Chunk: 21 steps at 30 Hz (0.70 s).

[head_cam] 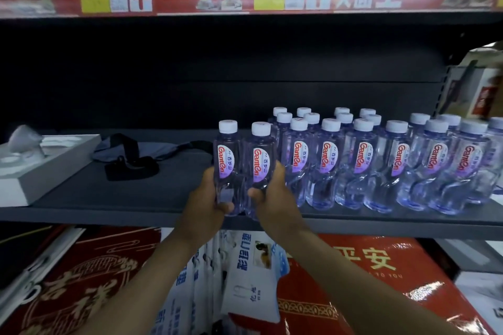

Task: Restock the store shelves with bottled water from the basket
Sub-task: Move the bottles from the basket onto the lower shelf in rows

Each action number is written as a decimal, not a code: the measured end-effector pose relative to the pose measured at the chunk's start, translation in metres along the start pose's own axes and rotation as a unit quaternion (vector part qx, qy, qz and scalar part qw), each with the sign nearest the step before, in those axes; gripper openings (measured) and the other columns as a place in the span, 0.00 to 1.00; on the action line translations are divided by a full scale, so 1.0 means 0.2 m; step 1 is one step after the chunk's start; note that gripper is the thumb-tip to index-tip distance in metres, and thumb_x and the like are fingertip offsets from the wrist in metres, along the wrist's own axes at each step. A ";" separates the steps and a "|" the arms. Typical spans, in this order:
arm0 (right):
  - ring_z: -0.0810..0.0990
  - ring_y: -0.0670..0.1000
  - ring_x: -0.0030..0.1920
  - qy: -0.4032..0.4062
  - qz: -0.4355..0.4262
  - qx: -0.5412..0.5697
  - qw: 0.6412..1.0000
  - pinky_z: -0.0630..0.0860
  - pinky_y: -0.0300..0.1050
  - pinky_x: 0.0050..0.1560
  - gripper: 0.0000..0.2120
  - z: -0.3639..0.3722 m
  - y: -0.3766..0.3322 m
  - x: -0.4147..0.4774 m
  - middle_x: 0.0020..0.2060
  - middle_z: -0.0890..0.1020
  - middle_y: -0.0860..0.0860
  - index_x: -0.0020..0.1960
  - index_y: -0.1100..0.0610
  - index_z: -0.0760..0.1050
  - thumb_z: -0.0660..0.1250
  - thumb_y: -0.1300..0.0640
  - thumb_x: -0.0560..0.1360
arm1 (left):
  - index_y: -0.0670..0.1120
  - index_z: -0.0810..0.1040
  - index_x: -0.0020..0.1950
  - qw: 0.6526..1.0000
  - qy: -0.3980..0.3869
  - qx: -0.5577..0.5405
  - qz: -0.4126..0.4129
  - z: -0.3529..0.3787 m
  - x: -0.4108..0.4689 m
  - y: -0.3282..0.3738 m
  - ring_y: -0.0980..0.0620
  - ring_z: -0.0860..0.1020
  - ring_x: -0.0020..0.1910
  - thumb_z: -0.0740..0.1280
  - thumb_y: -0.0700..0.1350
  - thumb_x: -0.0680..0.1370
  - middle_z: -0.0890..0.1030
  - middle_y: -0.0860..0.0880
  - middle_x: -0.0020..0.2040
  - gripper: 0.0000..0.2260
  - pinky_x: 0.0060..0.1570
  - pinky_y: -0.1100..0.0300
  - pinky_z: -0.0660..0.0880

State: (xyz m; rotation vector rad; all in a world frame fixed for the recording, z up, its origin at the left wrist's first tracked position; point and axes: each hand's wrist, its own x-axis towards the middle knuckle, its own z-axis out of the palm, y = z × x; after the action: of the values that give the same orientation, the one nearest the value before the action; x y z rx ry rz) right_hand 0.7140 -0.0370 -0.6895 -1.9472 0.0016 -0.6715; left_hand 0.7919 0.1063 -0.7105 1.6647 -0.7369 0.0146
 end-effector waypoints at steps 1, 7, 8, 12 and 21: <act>0.80 0.49 0.52 0.000 0.008 -0.005 1.000 0.77 0.34 0.47 0.20 0.00 0.01 0.02 0.55 0.79 0.50 0.63 0.46 0.57 0.65 0.50 0.78 | 0.61 0.69 0.64 1.000 0.012 0.015 -0.008 0.00 0.02 0.00 0.47 0.79 0.60 0.70 0.38 0.68 0.81 0.54 0.57 0.29 0.61 0.40 0.75; 0.74 0.37 0.40 -0.007 0.054 -0.061 0.997 0.70 0.26 0.33 0.16 0.00 0.04 0.11 0.43 0.74 0.42 0.64 0.55 0.60 0.60 0.64 0.81 | 0.46 0.69 0.67 0.989 0.041 0.139 -0.026 0.03 0.11 -0.03 0.57 0.79 0.51 0.68 0.29 0.74 0.79 0.54 0.54 0.25 0.42 0.78 0.71; 0.73 0.37 0.39 -0.008 0.062 -0.062 0.996 0.69 0.26 0.33 0.17 0.01 0.05 0.13 0.43 0.74 0.42 0.66 0.56 0.59 0.60 0.64 0.81 | 0.46 0.69 0.67 0.987 0.046 0.152 -0.031 0.03 0.13 -0.05 0.58 0.78 0.49 0.68 0.29 0.74 0.78 0.55 0.52 0.24 0.41 0.78 0.71; 0.72 0.39 0.37 -0.020 0.088 -0.070 0.993 0.67 0.29 0.29 0.23 0.02 0.06 0.18 0.41 0.73 0.43 0.73 0.56 0.54 0.59 0.64 0.82 | 0.45 0.69 0.67 0.980 0.057 0.182 -0.049 0.03 0.18 -0.08 0.53 0.78 0.51 0.68 0.30 0.74 0.78 0.53 0.53 0.24 0.45 0.69 0.71; 0.77 0.56 0.59 -0.013 0.155 -0.017 0.988 0.71 0.45 0.52 0.31 0.03 0.00 0.19 0.62 0.76 0.54 0.78 0.56 0.49 0.62 0.59 0.81 | 0.49 0.59 0.74 0.977 -0.008 0.188 -0.098 0.02 0.18 -0.03 0.50 0.75 0.62 0.66 0.37 0.78 0.75 0.52 0.62 0.28 0.62 0.53 0.73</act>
State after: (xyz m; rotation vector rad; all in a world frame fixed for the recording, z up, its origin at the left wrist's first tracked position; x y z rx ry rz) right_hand 0.7491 -0.0429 -0.6735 -1.9339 0.2964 -0.4419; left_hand 0.8224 0.0866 -0.7021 2.0957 -0.6037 0.0021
